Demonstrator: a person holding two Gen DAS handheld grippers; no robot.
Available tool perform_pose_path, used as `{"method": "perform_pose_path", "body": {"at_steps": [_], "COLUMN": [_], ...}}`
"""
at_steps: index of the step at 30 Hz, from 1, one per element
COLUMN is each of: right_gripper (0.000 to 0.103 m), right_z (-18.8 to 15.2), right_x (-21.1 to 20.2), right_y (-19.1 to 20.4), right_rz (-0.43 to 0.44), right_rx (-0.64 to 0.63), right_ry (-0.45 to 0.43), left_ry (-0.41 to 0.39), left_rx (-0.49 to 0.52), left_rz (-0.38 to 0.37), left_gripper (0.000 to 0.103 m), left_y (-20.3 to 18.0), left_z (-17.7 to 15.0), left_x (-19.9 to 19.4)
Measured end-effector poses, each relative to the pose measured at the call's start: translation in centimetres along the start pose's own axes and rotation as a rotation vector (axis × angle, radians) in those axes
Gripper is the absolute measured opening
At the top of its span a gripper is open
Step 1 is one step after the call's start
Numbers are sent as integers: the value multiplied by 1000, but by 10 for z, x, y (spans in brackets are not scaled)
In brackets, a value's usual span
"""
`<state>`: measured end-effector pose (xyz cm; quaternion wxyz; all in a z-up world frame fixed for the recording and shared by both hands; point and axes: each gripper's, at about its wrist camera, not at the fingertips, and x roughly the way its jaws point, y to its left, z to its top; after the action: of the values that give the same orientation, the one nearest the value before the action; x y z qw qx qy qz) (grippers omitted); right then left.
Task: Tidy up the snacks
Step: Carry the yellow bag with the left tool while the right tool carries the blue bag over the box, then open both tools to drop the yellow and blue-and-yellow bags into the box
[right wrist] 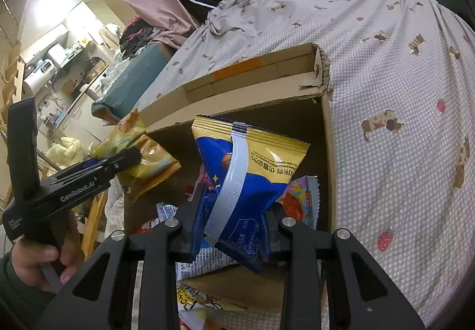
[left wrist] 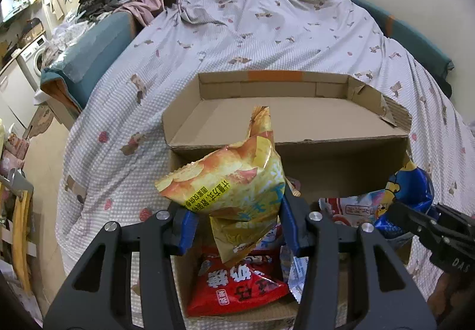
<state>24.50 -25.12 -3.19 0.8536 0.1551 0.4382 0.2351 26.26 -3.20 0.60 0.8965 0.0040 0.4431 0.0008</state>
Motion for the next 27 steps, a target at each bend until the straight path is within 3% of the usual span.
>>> {"method": "perform_pose_path", "body": {"at_steps": [16,18,20,22,24,25,27], "right_gripper": [35,35,35,35,38,41,65], "right_z": [4,5,5,5,5,5,6], "right_x": [9,9,7,6,4,3,-3], "right_y": [-3,-4,-4,-4,-4,-4,-3], "right_rz": [32,39,43,50,45,44,53], "right_rx": [53,61,66,67,62,61,60], "right_ry": [3,1,-7,-9,-16,-20,-44], "left_ry": [39,51,46,32,16,16,23], "left_rx": [-19,-13,-17,-22,-31,-33,-42], "left_rz": [-6,-2,10,30,47,49,43], "left_gripper": [47,56,76,88,93,93,93], "left_y": [4,2,2,2,4,5,7], "left_z": [-9,-11,-13,-13,-14,-14,-14], "left_x": [15,16,14,10,5,4,2]}}
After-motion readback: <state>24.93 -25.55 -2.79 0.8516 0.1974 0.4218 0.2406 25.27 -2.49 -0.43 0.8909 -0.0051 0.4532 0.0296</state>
